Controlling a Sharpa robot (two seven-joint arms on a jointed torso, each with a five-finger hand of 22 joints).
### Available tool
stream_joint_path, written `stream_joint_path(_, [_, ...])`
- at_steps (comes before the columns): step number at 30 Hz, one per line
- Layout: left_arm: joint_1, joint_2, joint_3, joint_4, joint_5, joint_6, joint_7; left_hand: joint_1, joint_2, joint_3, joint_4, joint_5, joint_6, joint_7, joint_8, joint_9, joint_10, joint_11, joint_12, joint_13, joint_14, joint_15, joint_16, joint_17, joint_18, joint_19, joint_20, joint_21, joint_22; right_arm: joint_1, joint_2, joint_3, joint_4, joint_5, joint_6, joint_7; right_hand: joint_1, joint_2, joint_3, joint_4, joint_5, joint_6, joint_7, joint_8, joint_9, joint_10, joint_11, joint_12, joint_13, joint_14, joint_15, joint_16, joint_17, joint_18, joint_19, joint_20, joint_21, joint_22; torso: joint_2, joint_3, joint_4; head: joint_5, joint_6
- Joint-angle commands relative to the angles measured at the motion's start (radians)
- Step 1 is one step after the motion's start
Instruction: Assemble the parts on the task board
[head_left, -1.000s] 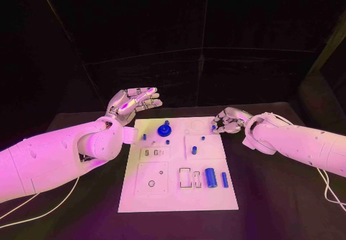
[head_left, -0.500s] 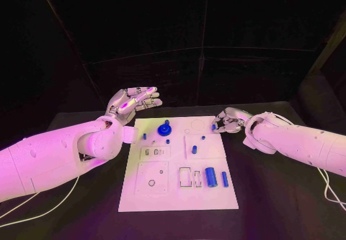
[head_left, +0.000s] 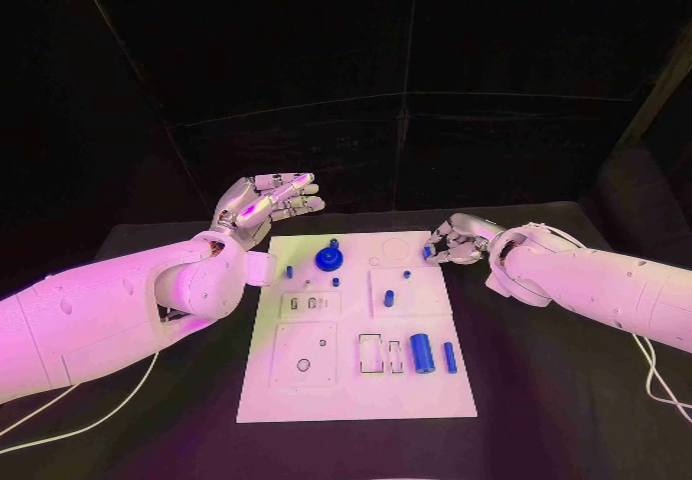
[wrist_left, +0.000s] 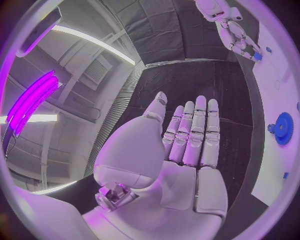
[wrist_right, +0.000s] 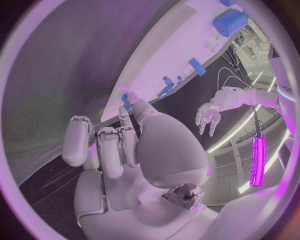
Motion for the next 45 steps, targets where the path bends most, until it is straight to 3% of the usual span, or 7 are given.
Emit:
stream_joint_path(1, [0.001, -0.001, 0.001, 0.002, -0.001, 0.01, 0.01, 0.006, 0.002, 0.0, -0.004, -0.002, -0.003, 0.006, -0.005, -0.002, 0.0, 0.005, -0.004, -0.001, 0.007, 0.002, -0.006, 0.001, 0.014, 0.007, 0.002, -0.003, 0.0, 0.002, 0.004, 0.0, 0.0, 0.001, -0.015, -0.007, -0.002, 0.005, 0.007, 0.0, -0.008, 0.006, -0.001, 0.002, 0.0, 0.033, -0.005, 0.004, 0.155, 0.095, -0.007, 0.001, 0.223, -0.011, 0.0, -0.007, 0.001, 0.002, 0.0, 0.0003, 0.0004, 0.001, -0.002])
stream_joint_path(13, [0.001, -0.001, 0.001, 0.003, -0.001, 0.011, 0.008, 0.008, 0.001, 0.0, -0.007, -0.002, -0.006, 0.008, -0.007, -0.002, -0.002, 0.006, -0.006, -0.002, 0.007, 0.003, -0.007, 0.002, 0.014, 0.007, 0.002, -0.005, 0.0, 0.002, 0.008, 0.0, 0.0, 0.001, -0.017, -0.012, -0.013, -0.016, 0.006, -0.008, -0.015, -0.01, 0.003, -0.008, -0.007, 0.029, -0.002, -0.002, 0.148, 0.095, -0.006, 0.0, 0.223, -0.011, 0.0, -0.008, 0.001, 0.002, 0.0, 0.001, -0.0001, 0.0, -0.002])
stream_joint_path(28, [0.001, -0.001, 0.001, 0.004, -0.001, 0.012, 0.004, 0.008, 0.0, -0.002, -0.011, -0.003, -0.013, 0.011, -0.011, -0.003, -0.006, 0.009, -0.01, -0.002, 0.006, 0.005, -0.01, 0.002, 0.014, 0.008, 0.003, -0.008, 0.0, 0.002, 0.012, 0.0, 0.0, 0.001, -0.037, -0.013, -0.025, -0.037, 0.0, -0.017, -0.014, -0.074, 0.018, -0.037, -0.012, 0.013, 0.011, -0.019, 0.128, 0.093, 0.005, -0.002, 0.217, -0.01, -0.003, 0.001, -0.002, -0.005, 0.0, 0.0012, 0.0006, 0.0, -0.001])
stream_joint_path(45, [0.001, -0.002, 0.001, 0.004, -0.001, 0.009, 0.002, 0.009, 0.0, -0.002, -0.014, -0.003, -0.019, 0.013, -0.013, -0.003, -0.009, 0.011, -0.012, -0.002, 0.006, 0.005, -0.011, 0.003, 0.014, 0.008, 0.004, -0.009, 0.0, 0.002, 0.017, 0.0, 0.0, 0.001, -0.035, -0.015, -0.024, -0.039, -0.003, -0.021, -0.013, -0.092, 0.022, -0.039, -0.01, 0.006, 0.015, -0.027, 0.118, 0.094, 0.009, -0.002, 0.217, -0.01, -0.003, 0.005, -0.002, -0.004, 0.0, 0.0015, 0.0003, -0.003, -0.003])
